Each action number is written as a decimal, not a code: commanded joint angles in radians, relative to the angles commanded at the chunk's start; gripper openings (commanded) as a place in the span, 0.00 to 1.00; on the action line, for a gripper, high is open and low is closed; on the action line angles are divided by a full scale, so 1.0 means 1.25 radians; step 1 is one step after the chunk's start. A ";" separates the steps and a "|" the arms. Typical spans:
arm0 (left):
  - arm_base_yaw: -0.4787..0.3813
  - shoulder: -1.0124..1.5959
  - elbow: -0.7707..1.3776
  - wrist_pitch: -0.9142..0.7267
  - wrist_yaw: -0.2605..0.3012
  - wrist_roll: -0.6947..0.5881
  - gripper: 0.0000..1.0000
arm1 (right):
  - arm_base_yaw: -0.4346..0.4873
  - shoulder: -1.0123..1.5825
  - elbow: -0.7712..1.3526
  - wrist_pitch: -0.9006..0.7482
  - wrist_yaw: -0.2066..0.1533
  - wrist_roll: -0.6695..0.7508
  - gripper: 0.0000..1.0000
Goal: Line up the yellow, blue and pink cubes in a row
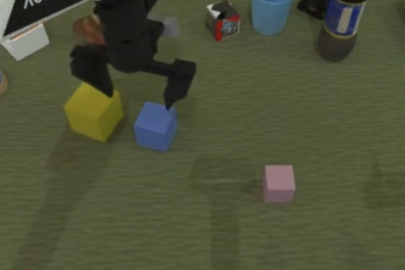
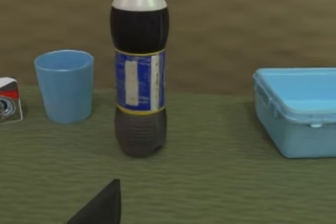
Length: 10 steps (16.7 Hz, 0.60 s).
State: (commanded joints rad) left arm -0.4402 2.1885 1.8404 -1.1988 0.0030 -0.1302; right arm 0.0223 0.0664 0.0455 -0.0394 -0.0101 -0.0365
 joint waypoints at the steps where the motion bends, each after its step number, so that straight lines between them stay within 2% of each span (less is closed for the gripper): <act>1: -0.005 0.025 0.027 -0.011 0.000 -0.002 1.00 | -0.005 -0.026 -0.018 0.015 0.004 0.014 1.00; 10: -0.008 0.056 0.044 -0.009 0.001 -0.003 1.00 | -0.010 -0.053 -0.036 0.032 0.008 0.029 1.00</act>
State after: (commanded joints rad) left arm -0.4507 2.2584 1.8959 -1.2100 0.0037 -0.1342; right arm 0.0100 0.0000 0.0000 0.0000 0.0000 0.0000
